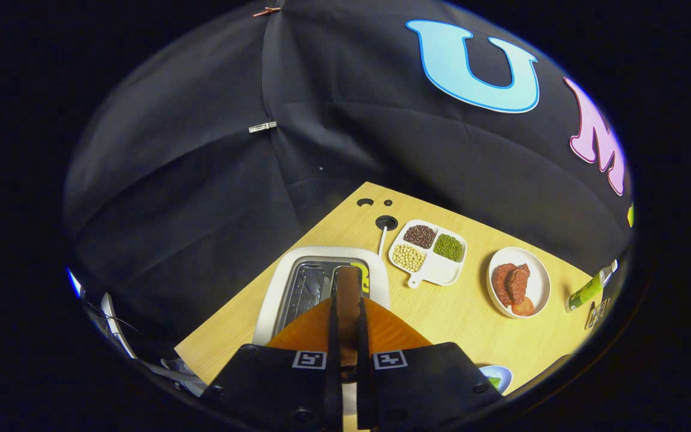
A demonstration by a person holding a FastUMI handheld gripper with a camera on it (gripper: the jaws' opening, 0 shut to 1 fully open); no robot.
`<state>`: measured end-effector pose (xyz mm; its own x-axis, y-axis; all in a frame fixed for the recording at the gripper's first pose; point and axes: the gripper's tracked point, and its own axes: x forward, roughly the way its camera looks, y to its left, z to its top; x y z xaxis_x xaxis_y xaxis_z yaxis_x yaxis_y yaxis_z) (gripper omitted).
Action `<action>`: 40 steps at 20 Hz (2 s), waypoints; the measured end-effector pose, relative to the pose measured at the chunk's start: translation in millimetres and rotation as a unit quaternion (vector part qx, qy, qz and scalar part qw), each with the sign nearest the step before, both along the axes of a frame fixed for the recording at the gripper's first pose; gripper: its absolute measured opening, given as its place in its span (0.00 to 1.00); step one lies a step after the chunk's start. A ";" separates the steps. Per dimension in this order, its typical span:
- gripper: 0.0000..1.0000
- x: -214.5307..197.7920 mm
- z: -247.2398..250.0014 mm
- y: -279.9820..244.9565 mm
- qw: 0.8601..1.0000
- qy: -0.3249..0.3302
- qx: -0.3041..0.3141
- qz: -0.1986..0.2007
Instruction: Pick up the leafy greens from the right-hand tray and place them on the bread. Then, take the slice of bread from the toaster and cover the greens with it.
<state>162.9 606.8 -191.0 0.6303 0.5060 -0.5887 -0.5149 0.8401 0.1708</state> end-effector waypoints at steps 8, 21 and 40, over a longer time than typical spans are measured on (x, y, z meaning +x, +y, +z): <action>0.13 -8.0 84.5 -57.1 0.996 -0.041 0.072 -0.013; 0.14 -62.1 13.1 -263.2 0.986 -0.013 0.050 -0.158; 0.14 -92.1 -147.8 -322.7 0.931 0.124 0.128 -0.317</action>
